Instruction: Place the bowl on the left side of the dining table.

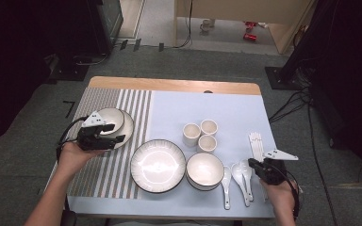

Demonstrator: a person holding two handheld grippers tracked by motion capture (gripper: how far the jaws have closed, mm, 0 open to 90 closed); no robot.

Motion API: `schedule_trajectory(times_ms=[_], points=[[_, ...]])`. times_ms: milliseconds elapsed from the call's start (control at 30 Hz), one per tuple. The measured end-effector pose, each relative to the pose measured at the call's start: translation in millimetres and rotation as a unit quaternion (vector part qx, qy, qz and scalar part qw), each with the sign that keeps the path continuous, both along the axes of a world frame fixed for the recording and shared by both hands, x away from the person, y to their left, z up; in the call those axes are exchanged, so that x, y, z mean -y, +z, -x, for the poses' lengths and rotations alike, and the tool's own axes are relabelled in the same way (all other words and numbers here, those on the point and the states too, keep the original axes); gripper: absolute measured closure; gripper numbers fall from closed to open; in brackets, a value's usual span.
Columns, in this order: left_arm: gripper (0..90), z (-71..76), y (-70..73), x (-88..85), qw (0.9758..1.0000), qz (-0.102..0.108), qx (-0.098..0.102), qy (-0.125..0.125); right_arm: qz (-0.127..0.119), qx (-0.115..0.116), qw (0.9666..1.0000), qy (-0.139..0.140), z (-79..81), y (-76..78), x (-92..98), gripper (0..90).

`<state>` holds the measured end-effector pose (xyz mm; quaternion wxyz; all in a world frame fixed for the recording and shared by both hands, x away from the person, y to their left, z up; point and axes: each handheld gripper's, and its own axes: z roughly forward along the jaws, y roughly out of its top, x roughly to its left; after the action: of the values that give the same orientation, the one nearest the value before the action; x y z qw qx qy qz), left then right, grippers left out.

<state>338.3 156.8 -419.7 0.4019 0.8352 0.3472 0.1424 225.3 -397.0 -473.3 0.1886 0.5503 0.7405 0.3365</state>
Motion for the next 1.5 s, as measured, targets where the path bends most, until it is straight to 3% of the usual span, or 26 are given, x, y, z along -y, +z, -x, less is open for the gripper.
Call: schedule_trajectory(times_ms=[300,700,867,1033,1167,1500], points=[[35.9,0.9,0.4,-0.7,1.0,0.001,0.0,0.002,0.015,0.005,0.9998,0.007,-12.7,2.1,1.6,87.3],[35.9,0.4,-1.0,-0.1,1.0,0.001,-0.004,0.001,0.032,0.017,0.9991,0.021,-43.4,1.5,5.6,87.3],[35.9,0.8,-1.4,0.7,1.0,-0.002,-0.004,-0.001,0.012,0.026,0.9995,0.016,-56.5,-1.9,9.9,87.2],[35.9,1.1,-2.3,-0.4,1.0,-0.004,-0.006,0.001,-0.007,0.028,0.9995,0.013,-60.0,-4.5,11.1,86.5],[35.9,2.0,-1.9,-1.6,1.0,-0.005,-0.006,0.002,-0.023,0.011,0.9997,0.007,-61.1,-7.2,11.8,80.5],[35.9,2.2,-2.2,-2.6,1.0,-0.003,-0.006,0.005,-0.031,-0.009,0.9995,0.008,-59.1,-10.4,6.7,73.4]])
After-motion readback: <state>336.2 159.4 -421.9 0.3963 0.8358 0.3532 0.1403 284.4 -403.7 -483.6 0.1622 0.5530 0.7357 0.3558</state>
